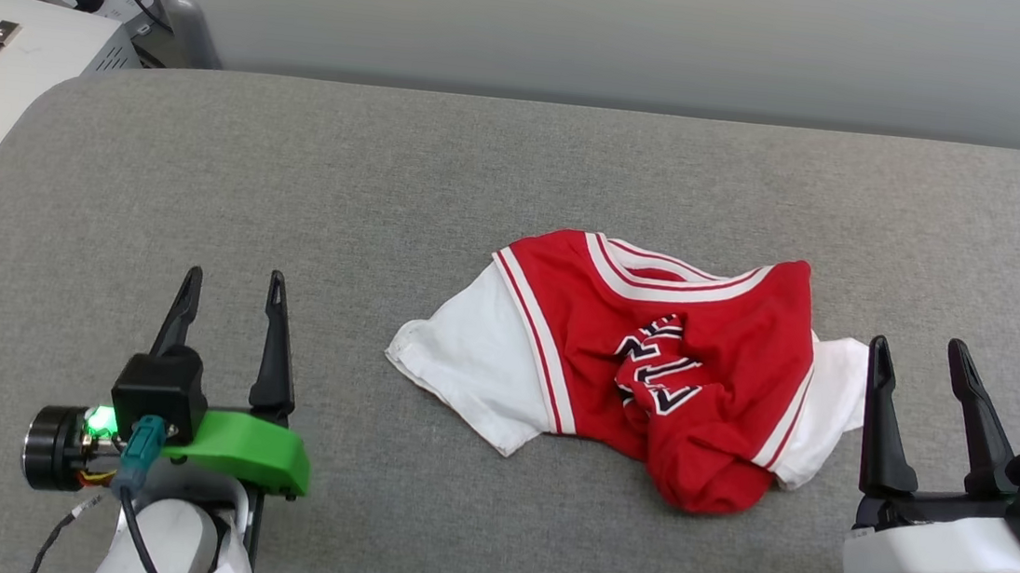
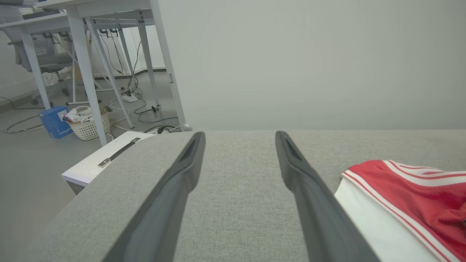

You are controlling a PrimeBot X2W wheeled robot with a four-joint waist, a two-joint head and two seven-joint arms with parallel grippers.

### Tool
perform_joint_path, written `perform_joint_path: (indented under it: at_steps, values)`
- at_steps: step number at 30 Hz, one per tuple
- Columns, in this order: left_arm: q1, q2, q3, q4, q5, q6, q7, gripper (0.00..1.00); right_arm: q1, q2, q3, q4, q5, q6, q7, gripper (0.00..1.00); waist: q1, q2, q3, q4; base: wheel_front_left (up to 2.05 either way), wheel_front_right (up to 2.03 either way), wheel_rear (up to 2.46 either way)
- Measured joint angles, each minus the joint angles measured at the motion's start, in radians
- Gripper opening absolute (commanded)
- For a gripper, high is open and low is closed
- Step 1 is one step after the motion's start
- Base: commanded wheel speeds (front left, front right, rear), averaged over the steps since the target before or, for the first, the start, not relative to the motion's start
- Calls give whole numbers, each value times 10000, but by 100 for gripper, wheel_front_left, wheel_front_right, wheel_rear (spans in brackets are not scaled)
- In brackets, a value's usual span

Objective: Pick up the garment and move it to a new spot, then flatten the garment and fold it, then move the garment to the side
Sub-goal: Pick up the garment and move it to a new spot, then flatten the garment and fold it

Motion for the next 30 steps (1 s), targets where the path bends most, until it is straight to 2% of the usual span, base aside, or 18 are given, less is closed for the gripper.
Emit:
perform_joint_path:
  at_steps: [6, 16, 22, 30]
  values:
    - [652, -594, 855, -205, 433, -913, 0, 100, 58, 0, -42, 123, 6, 0, 0, 100, 0, 0, 0, -83, 0, 0, 0]
    - [1211, -1467, 1918, -153, 1317, -1988, 0, 100, 419, 0, -171, 359, 69, 0, 0, 100, 0, 0, -148, -47, 0, 0, 0]
    - [1241, -1770, 2240, 63, 1732, -2378, 0, 100, 443, 0, -52, 460, 125, 0, 0, 100, 1, 0, -254, -65, 0, 0, 0]
    - [627, -1799, 2247, 594, 1990, -2934, 0, 100, 430, -2, -128, 445, 127, 0, 0, 100, 0, 0, -119, -96, 0, 0, 0]
